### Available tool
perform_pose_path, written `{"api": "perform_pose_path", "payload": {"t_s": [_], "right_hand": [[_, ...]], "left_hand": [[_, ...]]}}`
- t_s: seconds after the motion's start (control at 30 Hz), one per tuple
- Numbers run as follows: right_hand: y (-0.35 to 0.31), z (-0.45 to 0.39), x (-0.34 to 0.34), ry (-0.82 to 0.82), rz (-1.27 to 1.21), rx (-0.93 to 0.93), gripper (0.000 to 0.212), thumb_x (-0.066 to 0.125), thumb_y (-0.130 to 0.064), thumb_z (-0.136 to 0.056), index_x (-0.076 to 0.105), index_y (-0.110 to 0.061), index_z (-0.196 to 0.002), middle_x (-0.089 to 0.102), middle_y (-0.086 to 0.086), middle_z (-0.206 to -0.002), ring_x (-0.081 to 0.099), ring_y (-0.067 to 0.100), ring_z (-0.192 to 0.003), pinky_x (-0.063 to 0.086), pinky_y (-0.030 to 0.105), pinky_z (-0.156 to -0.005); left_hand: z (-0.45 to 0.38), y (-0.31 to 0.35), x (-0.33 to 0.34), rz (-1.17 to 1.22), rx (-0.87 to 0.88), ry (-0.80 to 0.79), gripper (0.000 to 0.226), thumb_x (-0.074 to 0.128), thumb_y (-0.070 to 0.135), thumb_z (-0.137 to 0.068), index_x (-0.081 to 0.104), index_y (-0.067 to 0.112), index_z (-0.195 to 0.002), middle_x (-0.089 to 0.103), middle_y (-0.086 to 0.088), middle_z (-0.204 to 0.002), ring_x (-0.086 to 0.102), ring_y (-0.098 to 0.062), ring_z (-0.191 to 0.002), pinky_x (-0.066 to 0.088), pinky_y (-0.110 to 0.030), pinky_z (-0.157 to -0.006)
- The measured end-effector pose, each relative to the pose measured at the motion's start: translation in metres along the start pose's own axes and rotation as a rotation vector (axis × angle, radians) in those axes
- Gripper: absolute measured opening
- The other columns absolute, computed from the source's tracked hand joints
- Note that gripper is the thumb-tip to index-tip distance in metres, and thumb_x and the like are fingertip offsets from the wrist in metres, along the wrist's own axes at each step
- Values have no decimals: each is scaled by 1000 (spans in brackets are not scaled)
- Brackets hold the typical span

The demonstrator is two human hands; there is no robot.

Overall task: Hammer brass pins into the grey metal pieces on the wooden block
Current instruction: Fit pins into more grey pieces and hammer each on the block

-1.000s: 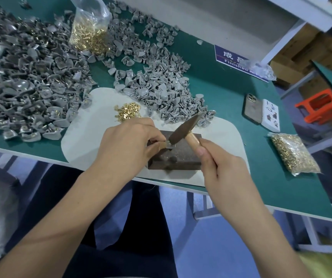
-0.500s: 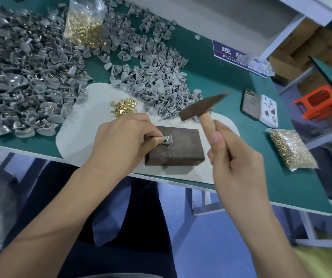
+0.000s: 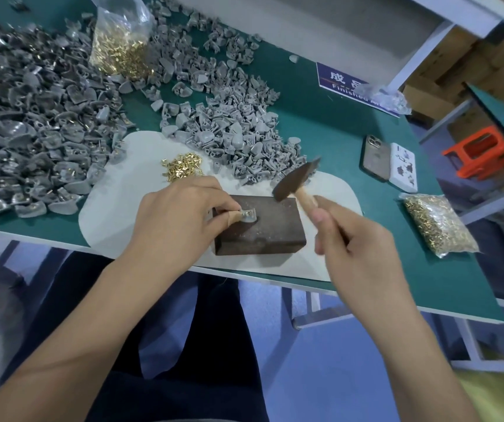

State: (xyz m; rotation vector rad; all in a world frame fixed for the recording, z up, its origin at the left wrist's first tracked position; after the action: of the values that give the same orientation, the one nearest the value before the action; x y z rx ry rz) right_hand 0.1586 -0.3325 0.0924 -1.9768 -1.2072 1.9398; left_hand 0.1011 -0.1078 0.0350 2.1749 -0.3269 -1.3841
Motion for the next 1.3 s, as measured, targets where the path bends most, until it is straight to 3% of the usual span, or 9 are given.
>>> {"api": "perform_pose_path", "payload": {"t_s": [0.03, 0.1, 0.2, 0.3, 0.47, 0.6, 0.8, 1.1, 1.3], "right_hand": [[10, -3, -1, 73, 15, 47, 24, 40, -56, -102, 62, -57, -112, 59, -7, -71, 50, 10, -62, 40, 15, -55], [32, -8, 3, 160, 176, 153, 30, 43, -48, -104, 58, -49, -130, 63, -9, -87, 52, 13, -74, 44, 31, -67], [59, -9, 14, 159, 330, 274, 35, 47, -28, -105, 58, -36, -138, 54, 1, -97, 45, 23, -80, 38, 37, -69], [71, -6, 26, 148, 321, 329, 37, 44, -29, -108, 58, -38, -140, 52, 4, -98, 49, 28, -84, 41, 38, -69], [67, -10, 30, 218, 480, 238, 29, 57, -26, -103, 70, -27, -129, 56, 15, -104, 41, 34, -100, 37, 44, -85], [44, -17, 35, 251, 251, 78, 28, 62, -21, -99, 71, -19, -126, 66, 8, -114, 44, 30, -108, 40, 41, -98], [-7, -26, 64, 165, 59, -247, 19, 73, -17, -91, 76, -20, -110, 72, -8, -97, 56, 24, -95, 45, 34, -88], [-64, -56, 113, 34, -73, -343, 22, 76, -16, -88, 78, -20, -110, 75, -10, -96, 58, 18, -94, 50, 37, -84], [-122, -71, 166, -95, -104, -426, 12, 71, -20, -91, 75, -27, -99, 70, -12, -92, 57, 18, -93, 49, 40, -81]], "left_hand": [[0, 0, 0, 2, -1, 1, 11, 68, 53, -85, 73, 44, -87, 58, 20, -82, 40, 0, -76, 33, -22, -55], [0, 1, 1, 9, -6, 2, 9, 69, 52, -85, 73, 44, -87, 58, 19, -82, 41, -1, -75, 34, -24, -55], [0, 0, 1, 19, -11, -3, 9, 69, 51, -86, 73, 43, -87, 58, 19, -83, 43, -1, -74, 37, -25, -57], [0, 0, 1, 22, -6, -2, 11, 67, 53, -86, 72, 44, -87, 58, 20, -82, 45, -1, -74, 38, -25, -57], [0, -1, 2, 25, -13, -2, 9, 68, 56, -85, 71, 47, -85, 58, 20, -83, 48, -2, -73, 34, -25, -56], [1, -1, 2, 58, -22, 0, 5, 69, 53, -86, 71, 48, -85, 58, 20, -83, 50, -2, -73, 32, -23, -56], [5, -2, 5, 140, -22, 72, 4, 71, 44, -84, 70, 41, -86, 57, 18, -87, 49, 10, -72, 34, -21, -57], [20, -56, -21, 216, -93, 286, 14, 75, 29, -86, 71, 38, -97, 59, 17, -93, 51, 4, -71, 34, -10, -62], [39, -107, -59, 148, -186, 414, 12, 72, 28, -89, 75, 24, -100, 62, 11, -95, 56, -2, -79, 46, -28, -61]]}}
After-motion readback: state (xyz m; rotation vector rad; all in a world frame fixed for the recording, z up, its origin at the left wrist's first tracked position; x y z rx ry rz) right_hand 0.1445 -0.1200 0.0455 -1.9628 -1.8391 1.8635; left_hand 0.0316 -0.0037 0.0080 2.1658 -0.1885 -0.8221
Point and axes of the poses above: each hand's wrist, its own z-axis away from the middle knuckle, its own x-axis out of the palm, y = z × x, the point moved 1 cm from there along -z, towards the middle knuckle
